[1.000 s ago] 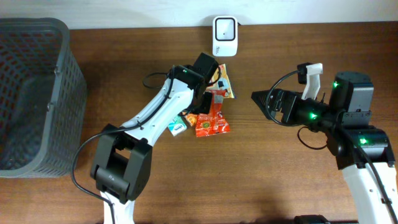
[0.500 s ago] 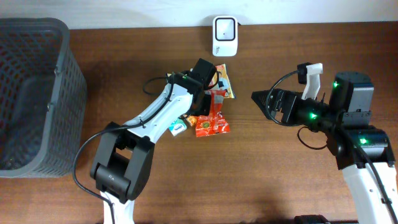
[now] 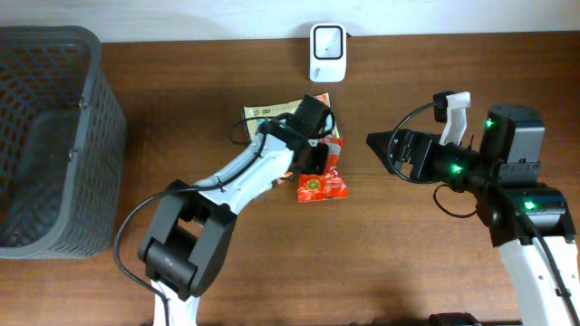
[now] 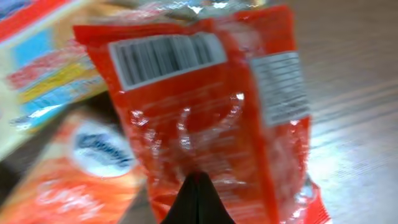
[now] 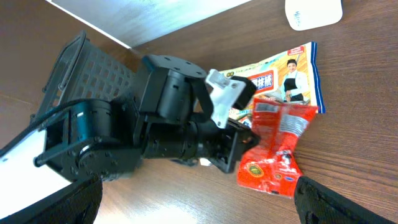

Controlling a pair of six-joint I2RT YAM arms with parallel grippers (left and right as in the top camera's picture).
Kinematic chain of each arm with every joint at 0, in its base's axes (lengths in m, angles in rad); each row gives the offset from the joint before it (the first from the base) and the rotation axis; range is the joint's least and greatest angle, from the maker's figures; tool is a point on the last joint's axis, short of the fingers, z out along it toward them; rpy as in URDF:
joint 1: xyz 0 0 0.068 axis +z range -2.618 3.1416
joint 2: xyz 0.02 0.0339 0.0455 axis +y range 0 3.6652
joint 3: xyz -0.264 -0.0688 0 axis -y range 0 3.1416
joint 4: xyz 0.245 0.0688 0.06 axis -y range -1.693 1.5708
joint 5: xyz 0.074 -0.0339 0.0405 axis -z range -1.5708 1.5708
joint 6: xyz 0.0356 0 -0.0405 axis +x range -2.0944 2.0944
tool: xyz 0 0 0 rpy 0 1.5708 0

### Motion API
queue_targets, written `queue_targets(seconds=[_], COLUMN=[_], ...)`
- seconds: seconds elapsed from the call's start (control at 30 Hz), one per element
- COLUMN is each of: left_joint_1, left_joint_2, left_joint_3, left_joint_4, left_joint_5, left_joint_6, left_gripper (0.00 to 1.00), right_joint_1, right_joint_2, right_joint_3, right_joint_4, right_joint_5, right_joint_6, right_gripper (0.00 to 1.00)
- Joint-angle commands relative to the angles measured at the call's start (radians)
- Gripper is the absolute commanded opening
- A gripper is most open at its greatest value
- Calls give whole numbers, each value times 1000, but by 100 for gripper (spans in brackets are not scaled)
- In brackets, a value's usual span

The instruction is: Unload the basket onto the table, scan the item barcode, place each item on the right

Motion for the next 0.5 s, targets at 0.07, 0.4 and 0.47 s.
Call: queue_targets(seconds=[0.07,0.4,0.47], left_joint_1=[-64,15,20], left_joint_2=[43,-52,-43], left_joint_3=[-10,118,116], left_joint_4=[18,-84,-77], left_joint_5=[29,52,111], left_joint_6=[-12,-13,-13], left_gripper=[0,0,0], right_joint_1=[-3,-5,-16], right_joint_2=[-1,-1,-1], right_joint_3=[4,4,4], right_joint_4=[-1,-31,-34], right_joint_5=[9,84,83], right_joint_6=[2,2,9], right_gripper=[98,99,98])
